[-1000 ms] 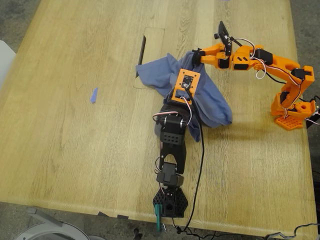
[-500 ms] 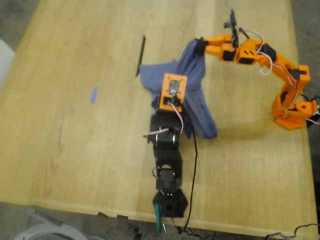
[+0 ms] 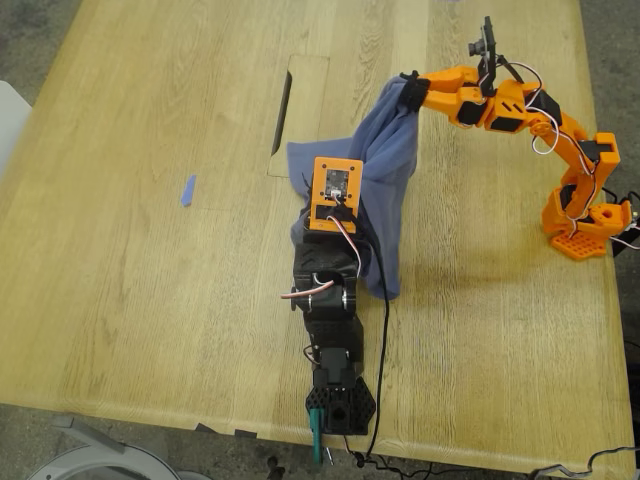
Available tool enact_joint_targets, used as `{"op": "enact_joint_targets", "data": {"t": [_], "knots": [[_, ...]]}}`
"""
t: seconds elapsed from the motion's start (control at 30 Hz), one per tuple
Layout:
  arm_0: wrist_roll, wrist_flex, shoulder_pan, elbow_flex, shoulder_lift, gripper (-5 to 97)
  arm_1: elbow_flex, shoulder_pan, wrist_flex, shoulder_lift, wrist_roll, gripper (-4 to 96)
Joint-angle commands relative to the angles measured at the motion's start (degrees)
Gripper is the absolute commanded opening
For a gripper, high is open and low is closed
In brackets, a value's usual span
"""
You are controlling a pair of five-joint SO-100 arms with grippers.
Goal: Fold a T-shirt
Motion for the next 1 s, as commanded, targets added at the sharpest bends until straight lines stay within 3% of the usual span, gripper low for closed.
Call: {"op": "enact_joint_targets", "data": {"t": [0.0, 0.63, 0.97], "knots": [[-0.09, -4.48, -0.88, -3.69, 3.60, 0, -4.83, -0.97, -1.41, 1.41, -0.53, 0.0], [-0.88, -13.27, 5.71, -3.78, 7.12, 0, -7.21, -11.51, 4.31, 6.42, -1.76, 0.0], [-1.14, -19.42, 11.16, -1.58, 9.93, 0, -7.21, -14.77, -1.05, 8.96, -4.13, 0.1]]}}
